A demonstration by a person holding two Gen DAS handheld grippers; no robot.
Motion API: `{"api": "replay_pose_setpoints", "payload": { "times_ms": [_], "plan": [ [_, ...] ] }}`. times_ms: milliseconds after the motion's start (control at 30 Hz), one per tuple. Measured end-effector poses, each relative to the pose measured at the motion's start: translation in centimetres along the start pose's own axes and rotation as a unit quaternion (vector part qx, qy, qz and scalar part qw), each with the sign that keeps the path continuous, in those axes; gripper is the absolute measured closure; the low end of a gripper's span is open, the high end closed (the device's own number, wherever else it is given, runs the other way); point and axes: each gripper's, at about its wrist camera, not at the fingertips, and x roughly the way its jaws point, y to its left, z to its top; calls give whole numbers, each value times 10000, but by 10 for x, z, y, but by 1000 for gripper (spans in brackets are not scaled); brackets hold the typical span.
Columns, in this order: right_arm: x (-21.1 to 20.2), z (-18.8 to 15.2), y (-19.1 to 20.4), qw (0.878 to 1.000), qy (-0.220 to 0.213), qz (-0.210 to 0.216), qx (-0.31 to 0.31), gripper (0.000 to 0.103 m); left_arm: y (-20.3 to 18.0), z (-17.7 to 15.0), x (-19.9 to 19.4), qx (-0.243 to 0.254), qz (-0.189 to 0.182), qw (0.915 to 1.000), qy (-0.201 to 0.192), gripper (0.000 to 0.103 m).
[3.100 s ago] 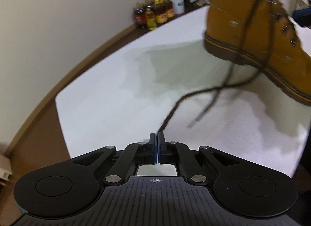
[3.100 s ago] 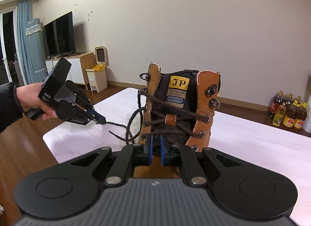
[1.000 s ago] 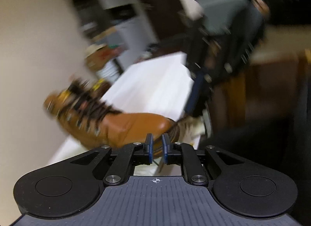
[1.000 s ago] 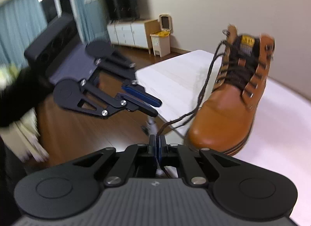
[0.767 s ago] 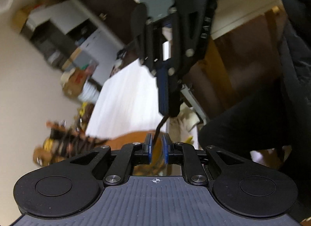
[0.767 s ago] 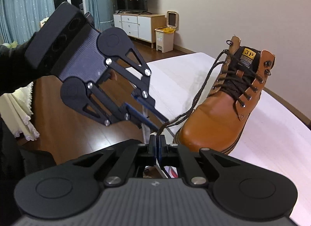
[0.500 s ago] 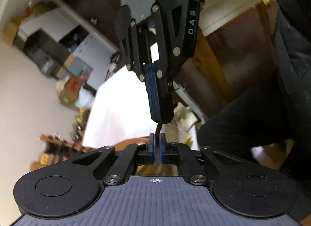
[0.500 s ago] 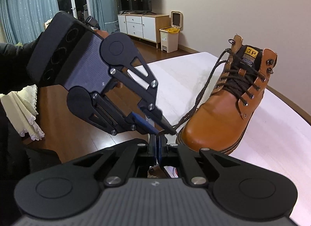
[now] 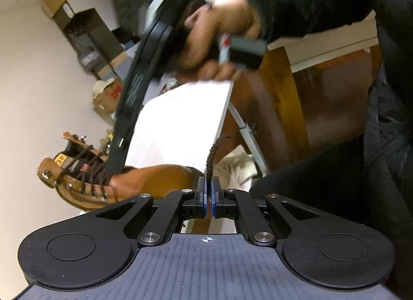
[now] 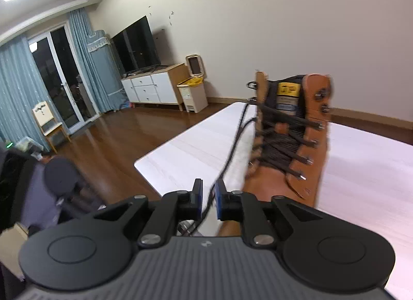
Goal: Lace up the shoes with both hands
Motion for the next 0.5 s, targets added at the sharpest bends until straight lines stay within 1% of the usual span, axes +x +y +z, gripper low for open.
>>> {"api": "replay_pose_setpoints", "payload": {
  "times_ms": [67, 167, 300, 467, 500],
  "plan": [
    [16, 5, 2, 9997, 239, 84, -66, 89, -1, 0, -2, 12, 37, 10000, -14, 100],
    [29, 4, -1, 9984, 490, 248, 117, 88, -2, -3, -6, -14, 94, 9999, -63, 100],
    [31, 0, -10, 9974, 567, 187, 396, 88, -2, -6, -5, -42, 122, 9999, -101, 100],
    [37, -8, -22, 9923, 693, 503, 890, 87, -4, -4, -2, -86, 138, 9997, -178, 100],
    [39, -9, -24, 9912, 715, 566, 962, 90, -4, -4, -3, -98, 142, 9997, -177, 100]
  ]
}}
